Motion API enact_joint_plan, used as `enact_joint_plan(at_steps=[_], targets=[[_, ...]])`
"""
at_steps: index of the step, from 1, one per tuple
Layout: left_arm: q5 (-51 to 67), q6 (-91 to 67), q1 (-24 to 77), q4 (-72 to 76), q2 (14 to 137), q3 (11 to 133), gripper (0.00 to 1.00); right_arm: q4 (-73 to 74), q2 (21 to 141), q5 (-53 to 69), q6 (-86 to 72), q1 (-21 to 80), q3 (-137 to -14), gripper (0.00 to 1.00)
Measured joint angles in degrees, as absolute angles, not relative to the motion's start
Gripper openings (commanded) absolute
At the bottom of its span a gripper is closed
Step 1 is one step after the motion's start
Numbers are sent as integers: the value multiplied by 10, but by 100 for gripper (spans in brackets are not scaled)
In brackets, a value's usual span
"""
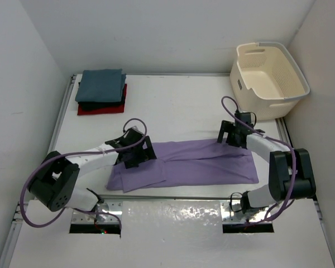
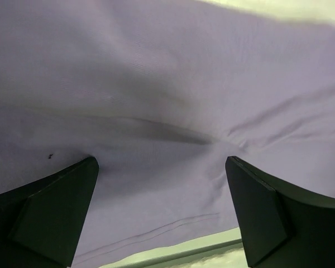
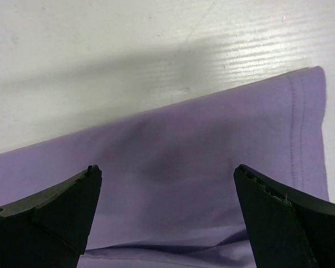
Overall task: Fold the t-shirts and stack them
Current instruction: Rotate the tshirt 90 degrees
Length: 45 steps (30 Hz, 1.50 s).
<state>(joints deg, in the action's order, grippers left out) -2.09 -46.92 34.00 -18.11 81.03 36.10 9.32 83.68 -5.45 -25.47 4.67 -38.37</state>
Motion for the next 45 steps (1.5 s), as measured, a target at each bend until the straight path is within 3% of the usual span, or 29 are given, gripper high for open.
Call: enact_joint_plan(at_steps=[4,9,14,21,23,29,36,45], targets=[[-2,-484,310,-116,855,374,100,74,842,-34,-261,41,-344,99],[10,-460,284,-17,1008,515,100,6,805,-24,-273,44,-289,99],[37,-411,249,8,1220,802,100,-25,714,-10,-304,80,-208,99],[83,-371,232,-17,1542,1300,100,38,605,59,-363,219,-161,99],[113,-388,231,30,1602,1369,100,35,603,95,-371,252,-158,99],[140,-451,231,143,1647,1392,100,-21,658,162,-375,376,-169,99],[127,-482,232,190,1664,1399,100,-100,764,234,-371,451,-211,99],[114,-455,229,176,1661,1403,100,-38,768,220,-352,464,-242,99]])
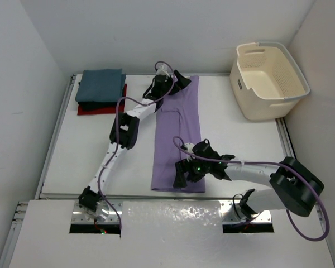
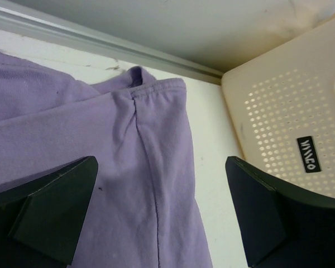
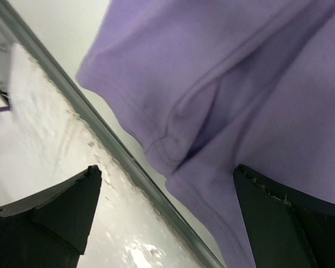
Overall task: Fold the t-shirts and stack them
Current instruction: Rotate the tshirt 90 degrees
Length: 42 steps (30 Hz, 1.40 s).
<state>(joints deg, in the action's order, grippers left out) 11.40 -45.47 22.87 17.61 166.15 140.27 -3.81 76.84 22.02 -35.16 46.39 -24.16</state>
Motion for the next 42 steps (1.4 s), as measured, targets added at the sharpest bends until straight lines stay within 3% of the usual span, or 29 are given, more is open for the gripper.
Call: enact_joint_plan(at_steps=[7,11,20,24,30,33,37,42], targets=[[104,-398,213,84,1600,1370,100,124,711,138,-277,467,-328,99],[96,-362,201,27,1484,1289,100,162,671,82,-247,467,-391,99],[63,-350,215,4,907,780,100,213,605,4,-247,458,-354,99],[58,-370,277,-20,757,574,100,236,596,25,-227,448,-309,99],[65,-413,364,-174,713,393,100,277,586,73,-216,448,-265,99],[81,-433,371,-239,628,323,96,278,558,91,-230,448,-231,99],[146,-474,376,-206,535,226,87,271,548,106,-253,448,-197,98],[179,-498,410,-173,566,179,76,236,552,116,-283,448,-183,91]])
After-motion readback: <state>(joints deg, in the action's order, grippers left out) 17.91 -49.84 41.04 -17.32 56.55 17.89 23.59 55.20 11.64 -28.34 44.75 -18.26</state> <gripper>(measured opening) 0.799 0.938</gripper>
